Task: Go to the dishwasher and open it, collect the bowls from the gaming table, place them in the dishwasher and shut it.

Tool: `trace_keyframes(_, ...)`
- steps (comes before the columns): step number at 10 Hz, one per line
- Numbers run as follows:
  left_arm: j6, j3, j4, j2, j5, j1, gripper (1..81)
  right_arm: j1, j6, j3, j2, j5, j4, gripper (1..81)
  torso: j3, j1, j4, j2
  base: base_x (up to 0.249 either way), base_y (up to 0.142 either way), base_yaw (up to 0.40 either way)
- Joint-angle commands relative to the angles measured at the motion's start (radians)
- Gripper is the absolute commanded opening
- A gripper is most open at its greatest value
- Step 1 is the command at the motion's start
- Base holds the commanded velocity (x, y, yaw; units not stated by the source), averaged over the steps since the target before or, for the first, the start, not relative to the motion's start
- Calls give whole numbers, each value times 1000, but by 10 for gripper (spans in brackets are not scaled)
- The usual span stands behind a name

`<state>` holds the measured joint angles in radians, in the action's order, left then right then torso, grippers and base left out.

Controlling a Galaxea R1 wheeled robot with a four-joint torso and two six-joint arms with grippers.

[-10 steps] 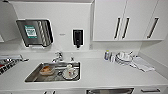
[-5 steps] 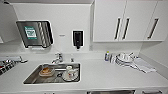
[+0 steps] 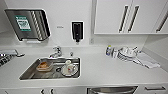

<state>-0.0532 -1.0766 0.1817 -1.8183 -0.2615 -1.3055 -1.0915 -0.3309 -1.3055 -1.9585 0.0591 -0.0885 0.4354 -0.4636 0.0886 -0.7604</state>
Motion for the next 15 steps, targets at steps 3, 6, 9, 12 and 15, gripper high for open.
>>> trace_keyframes(3,-5,29,30,52,33,54,811,210,-163,91,117,-45,-11,811,13,-102,0,-159,0,0,0)
trace_keyframes(6,-5,14,27,48,24,62,811,271,-250,68,123,-102,-8,811,14,-170,0,-269,0,0,0)
trace_keyframes(9,-5,32,28,37,33,102,811,307,-269,72,111,-124,-10,811,111,-234,0,-373,0,0,0)
trace_keyframes(12,-5,32,30,37,37,122,811,323,-304,68,99,-125,-17,811,144,-291,0,-463,0,0,0)
trace_keyframes(15,-8,33,38,39,36,122,811,380,-332,69,97,-182,-17,811,143,-267,0,-423,0,0,0)
